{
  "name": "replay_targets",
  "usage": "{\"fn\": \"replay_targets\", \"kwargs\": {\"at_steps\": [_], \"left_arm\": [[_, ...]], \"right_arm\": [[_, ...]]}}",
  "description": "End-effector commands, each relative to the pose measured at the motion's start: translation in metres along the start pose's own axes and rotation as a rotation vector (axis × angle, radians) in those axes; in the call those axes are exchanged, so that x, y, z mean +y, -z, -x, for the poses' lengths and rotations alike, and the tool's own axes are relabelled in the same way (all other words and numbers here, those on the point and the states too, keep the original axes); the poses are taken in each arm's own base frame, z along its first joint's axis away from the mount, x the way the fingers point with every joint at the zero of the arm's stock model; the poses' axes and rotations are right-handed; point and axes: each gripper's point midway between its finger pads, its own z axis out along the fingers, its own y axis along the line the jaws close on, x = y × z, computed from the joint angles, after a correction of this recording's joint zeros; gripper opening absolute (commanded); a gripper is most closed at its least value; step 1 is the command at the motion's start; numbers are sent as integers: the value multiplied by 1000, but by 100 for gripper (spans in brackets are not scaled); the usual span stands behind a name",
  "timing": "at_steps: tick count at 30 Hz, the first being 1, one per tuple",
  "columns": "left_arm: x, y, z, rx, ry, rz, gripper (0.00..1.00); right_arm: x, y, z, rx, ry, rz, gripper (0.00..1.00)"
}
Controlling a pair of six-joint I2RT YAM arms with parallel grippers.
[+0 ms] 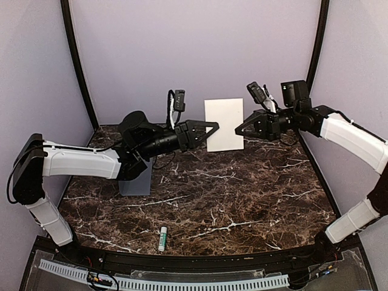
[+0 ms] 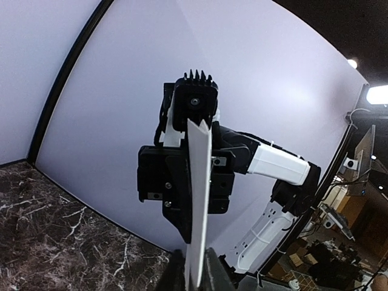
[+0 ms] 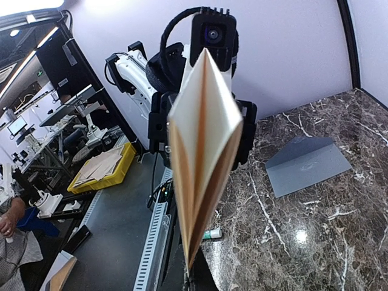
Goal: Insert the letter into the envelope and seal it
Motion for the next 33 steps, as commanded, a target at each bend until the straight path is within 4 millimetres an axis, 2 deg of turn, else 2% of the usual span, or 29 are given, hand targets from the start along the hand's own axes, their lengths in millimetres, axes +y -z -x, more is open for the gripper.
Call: {"fn": "replay_targets", "kwargs": {"at_steps": [1, 2, 4, 6, 9, 13, 18, 24, 26, 30, 33], "left_arm": [[5, 5, -15, 96, 12, 62, 29], [4, 4, -16, 120, -22, 63, 39], [4, 9, -27, 195, -47, 79, 47], [0, 15, -34, 241, -70, 71, 48], [-7, 21, -41, 290, -55, 11, 39], [-10, 20, -53, 362, 17, -52, 32], [-7, 17, -66, 406, 68, -86, 18], [-7, 16, -64, 402, 58, -85, 1], [-6, 16, -64, 397, 58, -78, 0], [0, 16, -56, 337, 50, -34, 0], [4, 17, -52, 304, 50, -9, 0]], "right_arm": [[2, 0, -9, 29, 53, -25, 0], [1, 1, -15, 44, 51, -37, 0], [0, 1, -26, 74, 49, -46, 0], [1, 1, -39, 107, 38, -29, 0], [0, -5, -60, 162, -11, -5, 0], [-3, -12, -74, 205, -13, -16, 0], [-7, -15, -74, 219, -27, -5, 0], [-15, -19, -75, 224, -56, 12, 0], [-15, -19, -73, 221, -54, 10, 0], [-13, -19, -62, 192, -36, 7, 25], [-9, -20, -54, 162, -45, 38, 36]]}}
